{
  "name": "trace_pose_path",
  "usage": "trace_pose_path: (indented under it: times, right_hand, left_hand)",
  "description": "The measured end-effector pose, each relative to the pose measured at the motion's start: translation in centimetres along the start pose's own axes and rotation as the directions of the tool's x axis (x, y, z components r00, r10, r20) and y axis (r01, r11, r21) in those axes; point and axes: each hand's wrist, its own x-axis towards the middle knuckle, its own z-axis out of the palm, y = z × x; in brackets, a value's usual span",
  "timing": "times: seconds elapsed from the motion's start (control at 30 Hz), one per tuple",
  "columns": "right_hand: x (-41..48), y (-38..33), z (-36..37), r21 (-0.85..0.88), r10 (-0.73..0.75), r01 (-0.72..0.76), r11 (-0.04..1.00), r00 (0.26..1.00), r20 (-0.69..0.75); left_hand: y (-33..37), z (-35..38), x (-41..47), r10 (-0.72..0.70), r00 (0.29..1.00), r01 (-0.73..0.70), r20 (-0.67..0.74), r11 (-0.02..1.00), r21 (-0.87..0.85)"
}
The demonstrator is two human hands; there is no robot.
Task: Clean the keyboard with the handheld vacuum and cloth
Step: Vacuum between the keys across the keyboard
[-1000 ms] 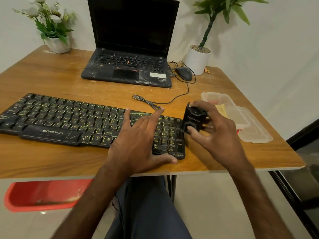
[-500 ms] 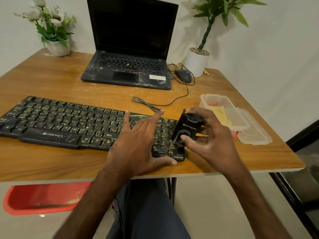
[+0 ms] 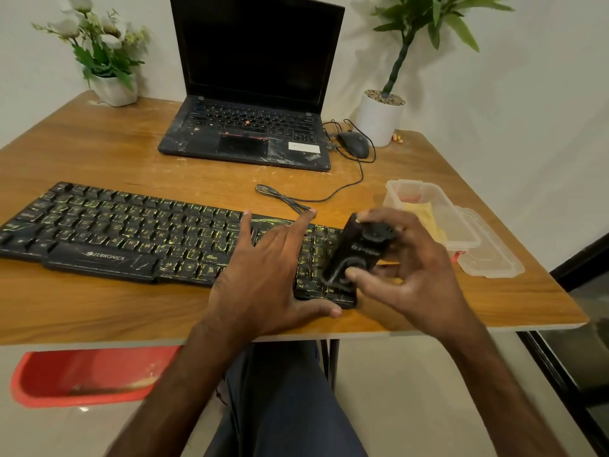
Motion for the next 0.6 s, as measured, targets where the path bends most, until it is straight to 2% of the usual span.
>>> trace_pose_path:
  times: [0.03, 0.1, 0.2, 0.33, 0.5, 0.6]
  right_hand:
    - [-0.3, -0.3, 0.4, 0.037, -0.025, 0.023, 0.999, 0.998, 0.053]
    - [-0.5, -0.4, 0.4, -0.045, -0.066, 0.071, 0.996, 0.992, 0.108]
    - [-0.2, -0.3, -0.5, -0.154, -0.096, 0.106, 0.982, 0.993, 0.075]
    - [-0.7, -1.0, 0.2, -0.162, -0.146, 0.165, 0.973, 0.981, 0.125]
    - [-0.3, -1.7, -1.2, -0.262, -0.09, 0.147, 0.954, 0.972, 0.219]
    - [0.0, -2.1, -0.5, -0.223, -0.113, 0.162, 0.961, 0.97, 0.217]
  left_hand:
    - [0.0, 0.0, 0.0, 0.002, 1.0, -0.002, 0.0, 1.0, 0.007]
    - [-0.1, 0.1, 0.0, 0.002, 1.0, -0.002, -0.001, 1.0, 0.013]
    - [-0.1, 0.1, 0.0, -0.002, 1.0, 0.002, -0.006, 1.0, 0.007]
    - [-0.1, 0.1, 0.1, -0.001, 1.0, 0.001, 0.003, 1.0, 0.012]
    - [0.0, 0.0, 0.1, -0.007, 1.0, 0.007, 0.0, 1.0, 0.02]
    - [0.0, 0.1, 0.1, -0.003, 1.0, 0.003, -0.003, 1.0, 0.02]
